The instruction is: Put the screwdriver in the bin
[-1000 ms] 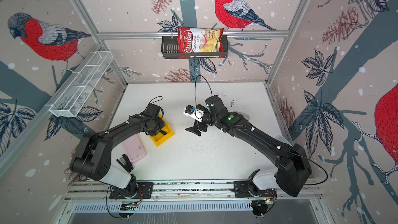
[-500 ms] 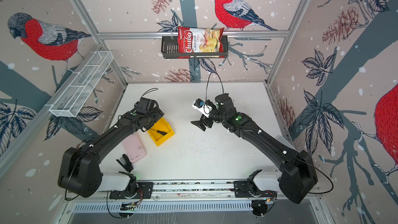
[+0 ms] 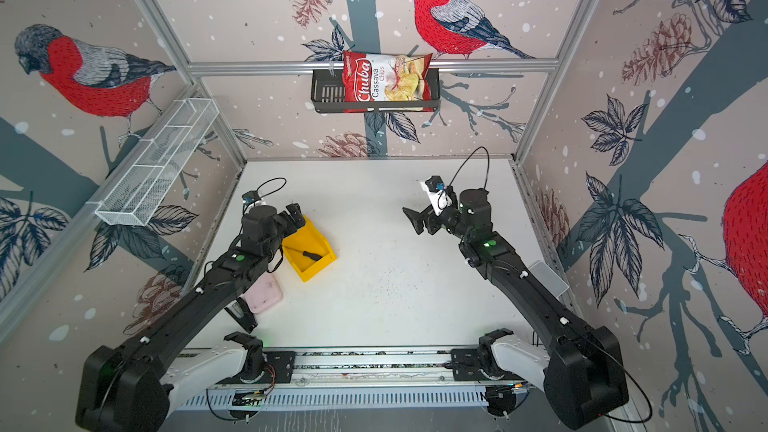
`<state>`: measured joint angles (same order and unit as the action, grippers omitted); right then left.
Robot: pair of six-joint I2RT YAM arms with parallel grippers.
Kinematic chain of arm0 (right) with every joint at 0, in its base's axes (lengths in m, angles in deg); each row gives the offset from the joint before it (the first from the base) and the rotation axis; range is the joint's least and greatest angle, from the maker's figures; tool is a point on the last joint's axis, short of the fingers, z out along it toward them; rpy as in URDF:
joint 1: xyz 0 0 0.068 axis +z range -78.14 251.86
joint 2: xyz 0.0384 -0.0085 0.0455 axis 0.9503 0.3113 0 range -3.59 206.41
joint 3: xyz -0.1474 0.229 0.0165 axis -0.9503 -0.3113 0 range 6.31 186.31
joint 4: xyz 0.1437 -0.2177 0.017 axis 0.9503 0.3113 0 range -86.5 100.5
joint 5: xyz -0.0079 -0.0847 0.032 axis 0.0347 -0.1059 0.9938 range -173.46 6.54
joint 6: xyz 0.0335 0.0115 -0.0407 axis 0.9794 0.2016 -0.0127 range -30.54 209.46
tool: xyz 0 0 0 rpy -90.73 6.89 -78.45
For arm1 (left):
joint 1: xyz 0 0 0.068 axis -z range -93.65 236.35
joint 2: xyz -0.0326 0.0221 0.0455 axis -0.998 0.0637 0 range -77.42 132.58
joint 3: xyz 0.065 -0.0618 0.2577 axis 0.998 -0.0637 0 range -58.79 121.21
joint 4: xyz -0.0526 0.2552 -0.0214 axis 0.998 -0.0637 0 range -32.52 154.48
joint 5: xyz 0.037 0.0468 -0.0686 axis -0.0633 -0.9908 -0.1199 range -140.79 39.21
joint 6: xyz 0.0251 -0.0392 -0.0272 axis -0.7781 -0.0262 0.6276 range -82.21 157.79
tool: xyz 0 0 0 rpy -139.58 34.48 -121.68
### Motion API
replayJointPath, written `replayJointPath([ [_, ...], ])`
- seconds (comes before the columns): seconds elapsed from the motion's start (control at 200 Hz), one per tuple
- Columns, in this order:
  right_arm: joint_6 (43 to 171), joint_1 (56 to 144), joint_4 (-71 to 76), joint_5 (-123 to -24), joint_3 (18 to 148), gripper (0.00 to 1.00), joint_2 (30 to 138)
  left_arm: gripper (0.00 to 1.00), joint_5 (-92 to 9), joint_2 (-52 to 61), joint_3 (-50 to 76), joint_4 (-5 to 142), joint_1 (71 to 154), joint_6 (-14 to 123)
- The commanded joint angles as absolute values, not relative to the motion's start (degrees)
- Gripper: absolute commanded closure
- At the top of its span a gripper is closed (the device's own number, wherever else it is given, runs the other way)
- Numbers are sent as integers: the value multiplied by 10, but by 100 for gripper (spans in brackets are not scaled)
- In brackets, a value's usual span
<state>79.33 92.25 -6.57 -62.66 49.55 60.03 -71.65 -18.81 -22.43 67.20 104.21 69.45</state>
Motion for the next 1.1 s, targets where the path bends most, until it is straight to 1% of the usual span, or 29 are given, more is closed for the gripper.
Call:
replayJointPath([
  [0.0, 858, 895, -130, -705, 468, 0, 586, 2, -753, -219, -276, 834, 1041, 569],
  [0.18, 910, 824, -219, -795, 369, 0, 559, 2, -747, -242, -348, 923, 1027, 485],
  [0.235, 925, 802, -253, -834, 340, 0, 554, 2, -747, -243, -377, 958, 1026, 456],
  [0.315, 955, 780, -276, -917, 303, 0, 551, 2, -737, -246, -421, 1008, 1021, 423],
  [0.41, 965, 766, -326, -964, 251, 0, 555, 2, -730, -244, -467, 1068, 1016, 399],
  [0.595, 988, 755, -438, -986, 184, 0, 590, 1, -729, -202, -521, 1188, 1008, 363],
  [0.785, 976, 755, -515, -1022, 165, 0, 643, 2, -727, -131, -546, 1298, 1007, 350],
  [0.966, 947, 754, -582, -1008, 168, 0, 699, 1, -713, -41, -544, 1392, 984, 331],
  [1.096, 936, 753, -609, -990, 177, 1, 733, 1, -687, 19, -514, 1421, 962, 322],
])
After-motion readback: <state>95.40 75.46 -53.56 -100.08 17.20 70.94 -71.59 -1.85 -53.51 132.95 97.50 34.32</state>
